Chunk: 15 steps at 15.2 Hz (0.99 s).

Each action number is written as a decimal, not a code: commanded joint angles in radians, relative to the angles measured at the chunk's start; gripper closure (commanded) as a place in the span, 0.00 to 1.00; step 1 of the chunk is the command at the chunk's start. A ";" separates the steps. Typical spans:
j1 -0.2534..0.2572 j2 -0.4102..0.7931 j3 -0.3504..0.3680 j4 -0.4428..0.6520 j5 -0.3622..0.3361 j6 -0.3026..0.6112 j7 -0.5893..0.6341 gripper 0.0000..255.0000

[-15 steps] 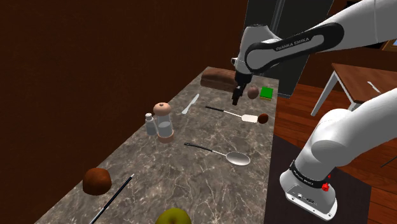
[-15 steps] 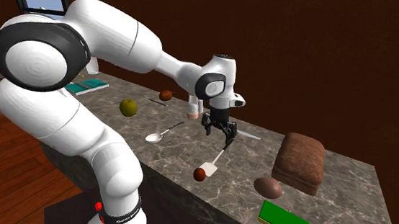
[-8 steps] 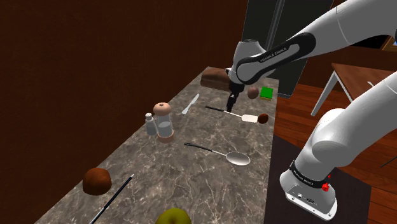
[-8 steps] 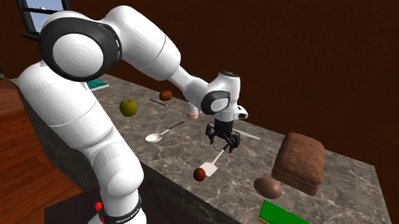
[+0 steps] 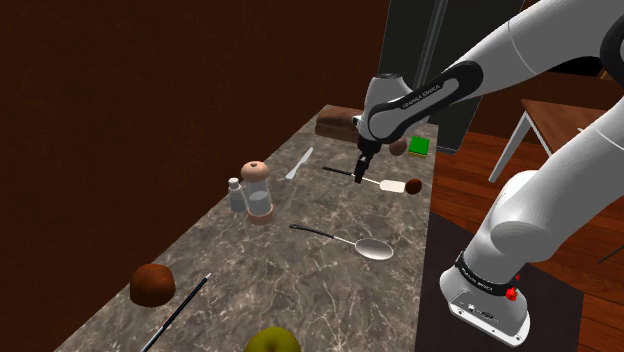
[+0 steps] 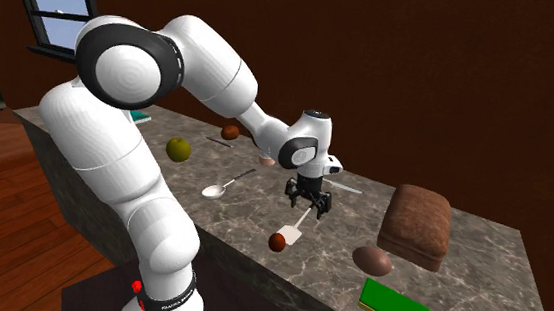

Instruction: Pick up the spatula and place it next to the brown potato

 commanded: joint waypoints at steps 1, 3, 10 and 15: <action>0.000 0.001 0.000 0.000 0.000 0.001 0.000 0.00; 0.000 0.000 0.000 0.000 0.000 0.001 0.000 0.00; 0.000 0.001 0.000 0.000 0.000 0.001 0.000 1.00; -0.001 -0.010 0.001 0.005 -0.002 -0.015 0.001 1.00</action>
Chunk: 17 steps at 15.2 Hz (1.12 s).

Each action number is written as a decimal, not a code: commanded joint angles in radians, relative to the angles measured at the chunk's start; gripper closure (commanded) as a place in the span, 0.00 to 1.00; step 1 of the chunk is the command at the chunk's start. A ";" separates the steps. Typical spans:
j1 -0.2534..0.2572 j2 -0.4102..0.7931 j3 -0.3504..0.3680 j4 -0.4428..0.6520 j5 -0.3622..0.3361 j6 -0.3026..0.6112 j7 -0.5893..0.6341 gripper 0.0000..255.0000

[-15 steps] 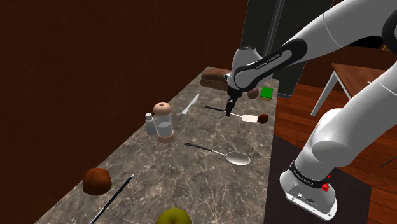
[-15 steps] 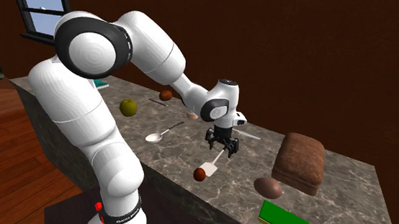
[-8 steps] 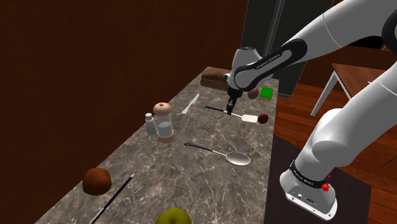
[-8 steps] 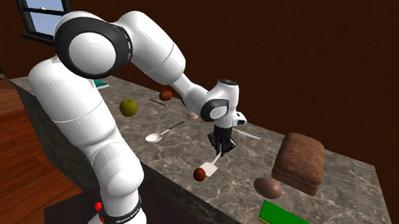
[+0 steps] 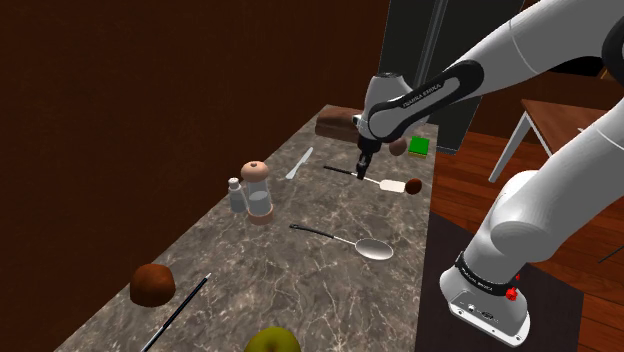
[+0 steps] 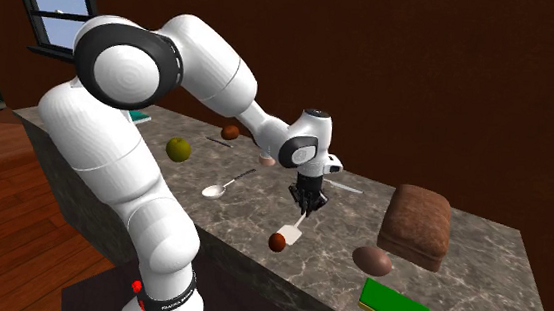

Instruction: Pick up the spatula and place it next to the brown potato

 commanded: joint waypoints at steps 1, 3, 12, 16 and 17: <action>-0.001 -0.016 0.001 0.008 -0.002 -0.024 0.002 1.00; -0.002 -0.036 0.003 0.020 -0.005 -0.056 0.005 1.00; -0.006 -0.112 0.011 0.085 -0.012 -0.197 0.014 1.00; -0.006 -0.137 0.014 0.120 -0.013 -0.257 0.017 1.00; -0.006 -0.143 0.015 0.129 -0.014 -0.272 0.017 1.00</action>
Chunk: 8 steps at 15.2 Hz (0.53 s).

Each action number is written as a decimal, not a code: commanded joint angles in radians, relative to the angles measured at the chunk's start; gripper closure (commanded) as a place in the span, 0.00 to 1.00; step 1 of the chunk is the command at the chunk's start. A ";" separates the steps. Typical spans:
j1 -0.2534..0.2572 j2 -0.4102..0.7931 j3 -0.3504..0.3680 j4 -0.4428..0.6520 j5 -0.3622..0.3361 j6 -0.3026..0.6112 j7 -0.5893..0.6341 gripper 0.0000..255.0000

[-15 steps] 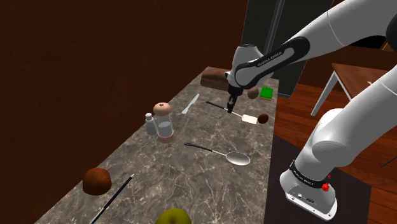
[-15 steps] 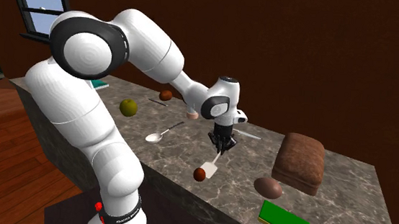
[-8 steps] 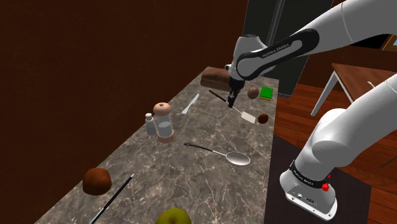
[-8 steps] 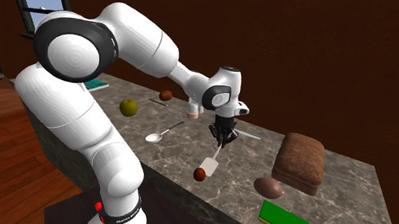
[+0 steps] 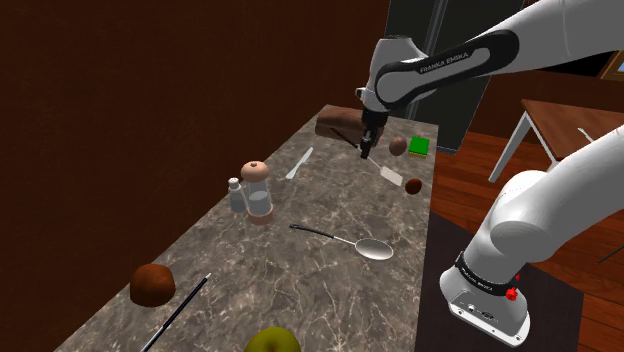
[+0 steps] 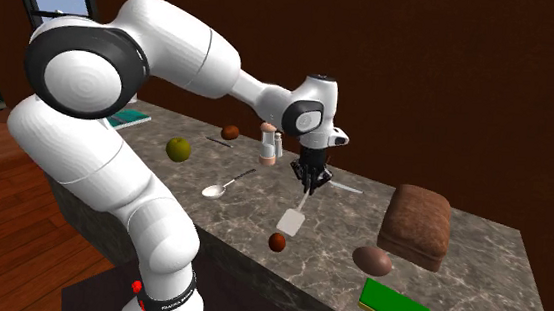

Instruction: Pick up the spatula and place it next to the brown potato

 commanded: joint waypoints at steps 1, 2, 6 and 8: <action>0.000 -0.009 0.001 0.018 0.000 -0.028 0.001 1.00; 0.000 -0.014 0.002 0.028 0.000 -0.042 0.002 1.00; 0.000 -0.032 0.005 0.068 -0.001 -0.101 0.004 1.00; 0.000 -0.040 0.006 0.089 -0.001 -0.129 0.005 1.00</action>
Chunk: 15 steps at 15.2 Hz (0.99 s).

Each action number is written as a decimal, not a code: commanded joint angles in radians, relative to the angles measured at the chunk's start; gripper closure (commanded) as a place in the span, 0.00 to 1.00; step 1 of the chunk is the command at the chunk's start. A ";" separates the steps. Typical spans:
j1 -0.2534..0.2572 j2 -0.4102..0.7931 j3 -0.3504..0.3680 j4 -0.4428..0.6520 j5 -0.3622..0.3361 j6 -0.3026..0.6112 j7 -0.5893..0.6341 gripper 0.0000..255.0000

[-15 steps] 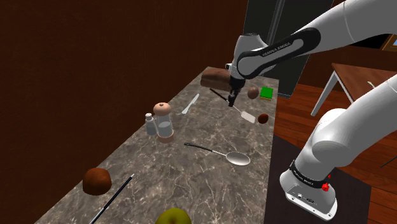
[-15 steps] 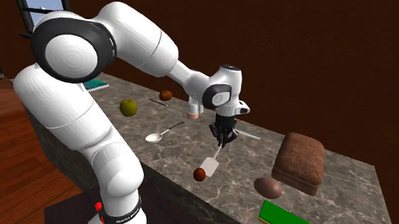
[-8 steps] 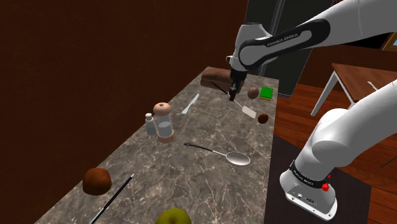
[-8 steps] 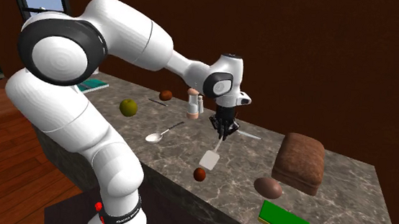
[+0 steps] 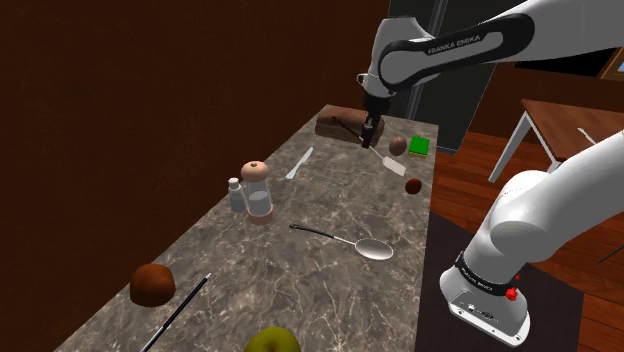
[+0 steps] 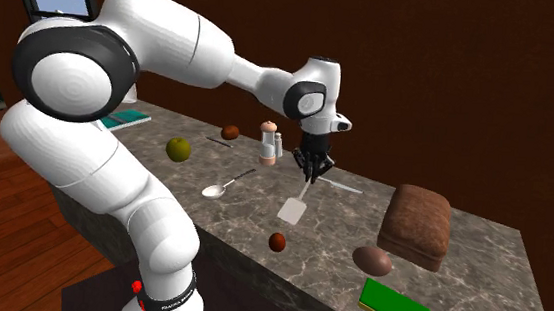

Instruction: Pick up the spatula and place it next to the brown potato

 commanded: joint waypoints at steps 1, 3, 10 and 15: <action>-0.001 -0.007 0.000 0.022 0.000 -0.030 -0.001 1.00; 0.009 -0.016 0.019 0.016 0.006 -0.033 0.024 1.00; 0.083 -0.042 0.154 -0.008 0.059 -0.034 0.199 1.00; 0.135 -0.025 0.252 0.010 0.097 -0.031 0.324 1.00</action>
